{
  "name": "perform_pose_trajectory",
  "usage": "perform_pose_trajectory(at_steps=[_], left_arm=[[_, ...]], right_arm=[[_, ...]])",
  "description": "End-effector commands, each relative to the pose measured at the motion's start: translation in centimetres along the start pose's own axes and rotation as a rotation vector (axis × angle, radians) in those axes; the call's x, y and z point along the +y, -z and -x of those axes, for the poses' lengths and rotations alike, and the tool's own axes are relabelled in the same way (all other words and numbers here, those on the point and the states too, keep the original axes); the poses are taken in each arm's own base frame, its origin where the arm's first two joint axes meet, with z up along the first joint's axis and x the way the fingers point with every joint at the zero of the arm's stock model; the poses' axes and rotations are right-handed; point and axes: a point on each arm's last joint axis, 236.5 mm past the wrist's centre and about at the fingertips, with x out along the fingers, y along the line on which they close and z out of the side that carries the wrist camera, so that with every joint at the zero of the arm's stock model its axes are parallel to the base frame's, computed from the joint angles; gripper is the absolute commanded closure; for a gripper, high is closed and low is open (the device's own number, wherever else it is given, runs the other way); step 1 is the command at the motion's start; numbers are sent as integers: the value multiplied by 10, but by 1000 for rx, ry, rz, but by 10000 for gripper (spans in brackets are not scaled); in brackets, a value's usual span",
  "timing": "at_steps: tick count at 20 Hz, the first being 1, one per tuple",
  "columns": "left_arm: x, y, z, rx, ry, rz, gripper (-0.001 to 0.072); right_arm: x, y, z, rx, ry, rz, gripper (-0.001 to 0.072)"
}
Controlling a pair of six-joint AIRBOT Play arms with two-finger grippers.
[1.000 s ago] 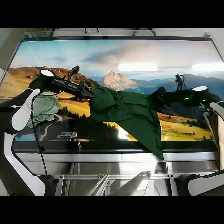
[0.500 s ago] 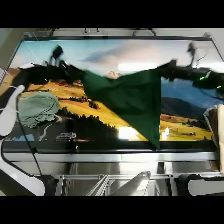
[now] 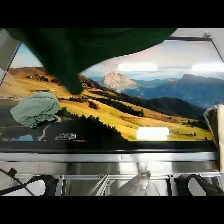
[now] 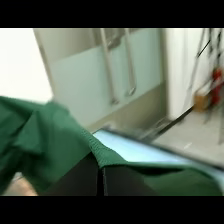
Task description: Fold the shirts.
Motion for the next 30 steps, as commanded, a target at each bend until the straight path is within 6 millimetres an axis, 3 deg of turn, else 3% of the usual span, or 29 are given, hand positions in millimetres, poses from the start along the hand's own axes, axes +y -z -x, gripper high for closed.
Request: perform_pose_trajectory(at_steps=[1,3,5,7,9,10,12,14,15,16,17,18,19,21,22,24,25,26,30], left_arm=[[-63,22,-27,66,36,-108,688],[-49,30,-30,100,-42,-108,687],[-4,37,-20,138,-200,-63,686],[52,40,0,158,-332,16,686],[113,50,23,188,-418,133,685],[150,59,35,201,-471,197,686],[247,86,73,225,-637,310,687],[343,124,122,231,-809,417,686],[378,138,144,195,-851,477,614],[408,145,166,144,-864,533,337],[423,141,184,90,-842,569,119],[429,127,203,19,-805,599,-6],[427,114,221,-21,-776,598,-7],[408,99,258,-38,-769,616,-6],[400,101,277,-21,-810,640,-5],[389,121,311,59,-934,713,-4],[385,135,324,107,-995,754,14],[383,150,334,157,-1048,792,13],[391,185,322,266,-1068,861,14]], right_arm=[[47,-38,39,-89,190,255,694],[39,-35,40,-68,225,273,695],[9,-15,27,-2,199,188,694],[-37,24,8,99,171,46,694],[-97,92,-15,227,167,-129,694],[-126,139,-26,305,171,-229,694],[-181,243,-44,437,223,-408,694],[-244,340,-48,521,369,-510,693],[-276,379,-47,537,443,-561,620],[-298,404,-45,547,472,-609,257],[-311,418,-46,560,463,-665,118],[-317,421,-45,570,434,-739,190],[-315,418,-40,588,384,-792,281],[-296,411,-21,646,291,-871,283],[-280,414,-7,705,243,-919,283],[-239,439,27,865,193,-1031,286],[-220,453,41,920,194,-1074,346],[-203,467,53,945,210,-1115,348],[-162,503,84,949,342,-1183,337]])
